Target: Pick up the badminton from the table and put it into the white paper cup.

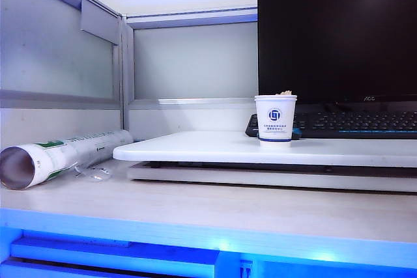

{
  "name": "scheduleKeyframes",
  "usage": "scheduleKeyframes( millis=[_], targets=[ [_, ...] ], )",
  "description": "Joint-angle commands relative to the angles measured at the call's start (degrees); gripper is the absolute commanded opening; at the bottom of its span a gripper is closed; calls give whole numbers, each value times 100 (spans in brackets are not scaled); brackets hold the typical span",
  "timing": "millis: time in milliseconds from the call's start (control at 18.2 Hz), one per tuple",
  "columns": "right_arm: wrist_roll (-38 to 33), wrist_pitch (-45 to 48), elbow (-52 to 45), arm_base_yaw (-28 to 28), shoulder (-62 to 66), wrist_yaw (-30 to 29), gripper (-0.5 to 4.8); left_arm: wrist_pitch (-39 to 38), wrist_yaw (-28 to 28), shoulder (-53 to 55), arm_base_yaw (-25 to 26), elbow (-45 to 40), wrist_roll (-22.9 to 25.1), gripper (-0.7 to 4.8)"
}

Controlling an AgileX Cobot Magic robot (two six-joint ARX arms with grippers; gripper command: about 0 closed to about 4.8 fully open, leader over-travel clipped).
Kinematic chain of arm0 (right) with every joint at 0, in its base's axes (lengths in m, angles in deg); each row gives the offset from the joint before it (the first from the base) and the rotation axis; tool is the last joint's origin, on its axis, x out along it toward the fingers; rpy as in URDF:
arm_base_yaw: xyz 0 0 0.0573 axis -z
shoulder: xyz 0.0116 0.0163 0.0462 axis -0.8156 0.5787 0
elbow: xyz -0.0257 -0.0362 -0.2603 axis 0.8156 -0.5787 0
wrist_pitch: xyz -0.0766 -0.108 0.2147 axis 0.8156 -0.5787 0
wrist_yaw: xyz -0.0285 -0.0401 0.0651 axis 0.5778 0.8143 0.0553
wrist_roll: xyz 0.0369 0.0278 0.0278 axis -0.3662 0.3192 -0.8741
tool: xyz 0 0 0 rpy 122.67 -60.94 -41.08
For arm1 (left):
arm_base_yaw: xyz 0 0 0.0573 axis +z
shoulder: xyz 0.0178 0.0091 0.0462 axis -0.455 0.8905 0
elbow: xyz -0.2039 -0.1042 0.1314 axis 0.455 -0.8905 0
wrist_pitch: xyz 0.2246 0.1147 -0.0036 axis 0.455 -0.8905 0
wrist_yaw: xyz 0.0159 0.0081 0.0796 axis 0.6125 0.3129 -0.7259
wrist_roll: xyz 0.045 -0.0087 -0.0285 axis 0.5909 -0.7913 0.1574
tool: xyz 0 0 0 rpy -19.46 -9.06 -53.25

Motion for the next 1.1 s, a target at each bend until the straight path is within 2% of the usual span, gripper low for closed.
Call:
scheduleKeyframes(
  millis=[55, 165, 220, 384, 494, 659, 879, 1098],
  targets=[
    [-4, -516, -361, 2, -713, -7, -9, -55, -584, 2, 2, -7, 98, -5],
    [-11, -793, -667, -9, -1314, -2, -9, -59, -962, 2, 2, -9, 98, -5],
    [-313, -710, -828, -7, -1648, 15, -9, -57, -1207, 2, 2, -15, 101, -5],
    [-463, -951, -1088, -7, -2465, 39, -9, -48, -1574, 2, 2, -83, 96, -5],
    [-498, -1602, -1191, -7, -2922, 50, -9, -44, -1558, 2, 2, -81, 153, -5],
    [-634, -1495, -1307, -33, -2979, -50, -9, -46, -1561, 2, 2, -81, 247, -5],
    [-660, -1574, -1311, -824, -2983, 262, -9, -46, -1561, 2, 0, -81, 232, -5],
    [-629, -1790, -1325, -1486, -2983, 907, -9, -48, -1563, 2, 2, -81, 251, -5]
  ],
)
